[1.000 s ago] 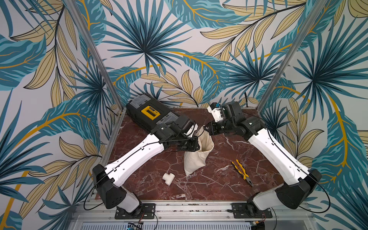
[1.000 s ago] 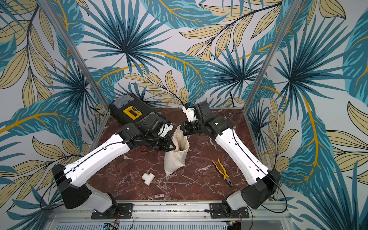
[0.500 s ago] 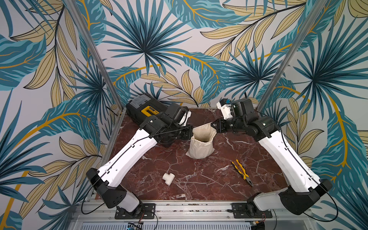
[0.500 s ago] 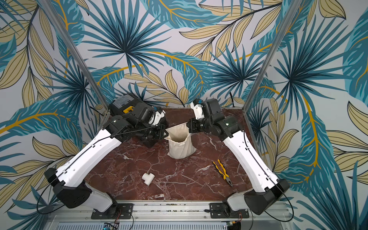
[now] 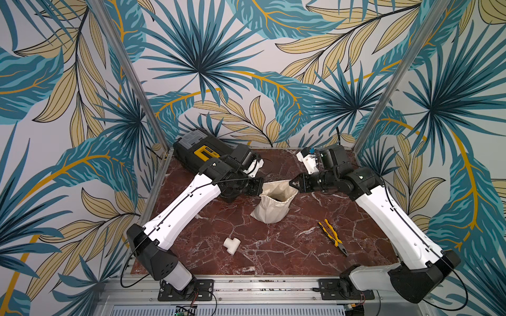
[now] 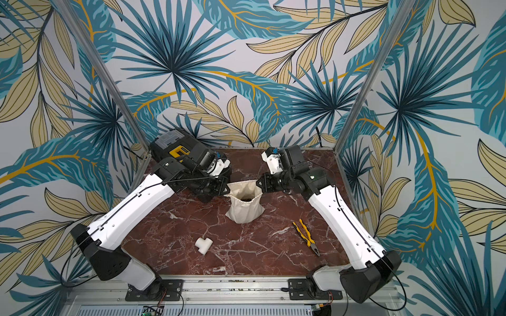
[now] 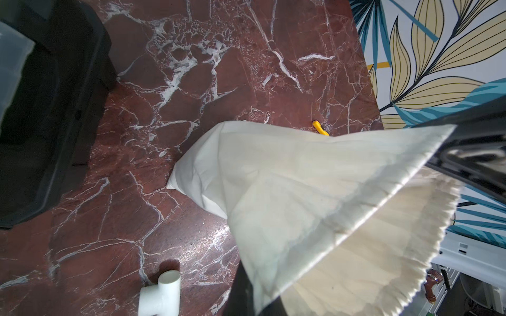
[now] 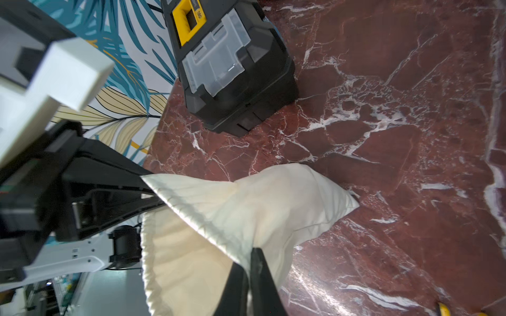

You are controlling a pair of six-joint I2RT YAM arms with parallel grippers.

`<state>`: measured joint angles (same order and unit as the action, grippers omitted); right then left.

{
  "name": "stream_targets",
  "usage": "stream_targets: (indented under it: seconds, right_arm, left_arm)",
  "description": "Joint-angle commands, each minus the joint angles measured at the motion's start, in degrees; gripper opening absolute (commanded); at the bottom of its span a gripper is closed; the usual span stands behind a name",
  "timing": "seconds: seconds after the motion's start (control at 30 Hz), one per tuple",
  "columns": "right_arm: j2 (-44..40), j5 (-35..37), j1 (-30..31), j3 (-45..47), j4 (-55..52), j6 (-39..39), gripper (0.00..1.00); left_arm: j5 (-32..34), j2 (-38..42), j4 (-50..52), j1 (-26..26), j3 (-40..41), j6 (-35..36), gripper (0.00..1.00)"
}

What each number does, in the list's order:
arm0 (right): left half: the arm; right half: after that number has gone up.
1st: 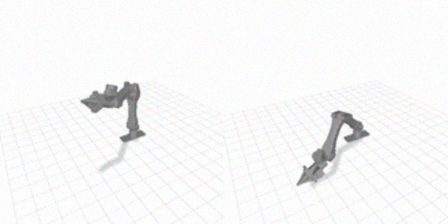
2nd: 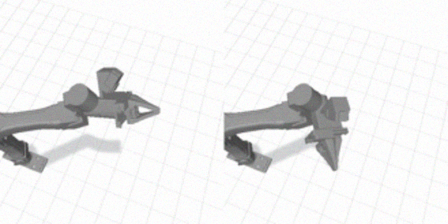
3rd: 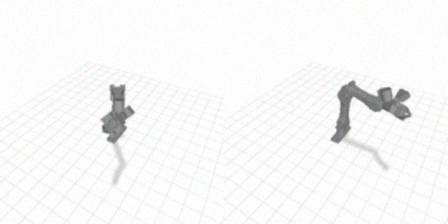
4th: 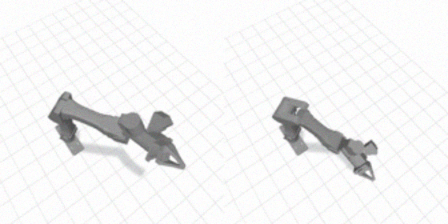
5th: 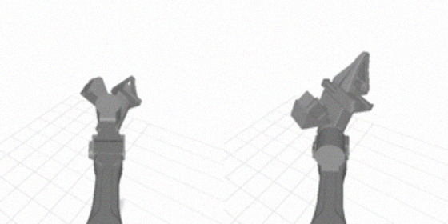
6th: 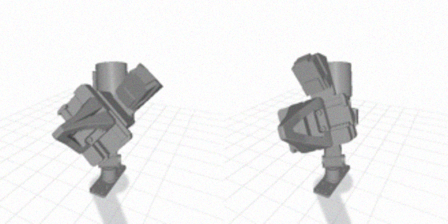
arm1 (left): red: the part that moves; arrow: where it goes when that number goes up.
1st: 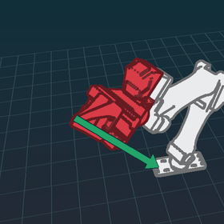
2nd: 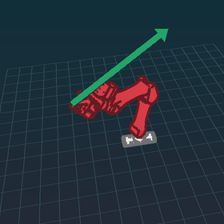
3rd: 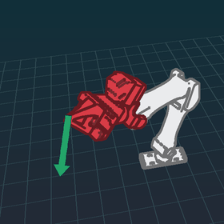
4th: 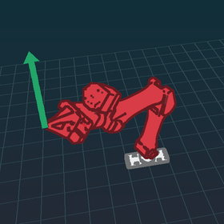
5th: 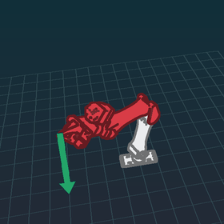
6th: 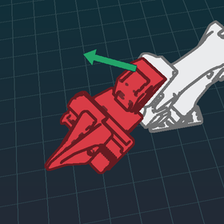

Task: Close the soil bag
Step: Adjust the soil bag at the center of the board.

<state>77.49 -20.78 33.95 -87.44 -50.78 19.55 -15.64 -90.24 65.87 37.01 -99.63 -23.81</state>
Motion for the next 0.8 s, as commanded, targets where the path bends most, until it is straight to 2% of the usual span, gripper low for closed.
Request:
stream_targets:
  seconds: [0.0,0.07,0.17,0.57,0.67,0.77]
  right_arm:
    - [1.4,-2.4,-1.2,-2.4,-0.1,-2.4,0.3]
    - [3.4,-3.6,-1.2,-4.8,-2.4,-4.5,0.41]
    - [7.1,-4.3,-1.2,-8.2,-7.3,-7.1,0.47]
    - [7.9,-4.5,0.5,-8.2,-7.7,-4.9,0.45]
    - [9.0,-4.5,0.9,-10.1,-8.4,-6.0,0.47]
    - [9.8,-1.4,0.9,-13.5,-9.4,-6.5,0.52]
  left_arm:
    - [0.1,-0.3,3.8,-1.7,-1.1,3.0,0.0]
    - [-0.6,-0.7,3.6,-2.0,-1.9,4.2,0.0]
    - [-2.0,-1.2,3.4,-2.3,-2.0,6.6,0.0]
    - [-5.5,-1.7,3.3,-4.0,-1.4,12.3,0.0]
    - [-6.1,-2.6,3.8,-4.3,-2.7,12.9,0.0]
    - [-6.8,-3.9,4.9,-4.3,-4.1,13.3,0.0]
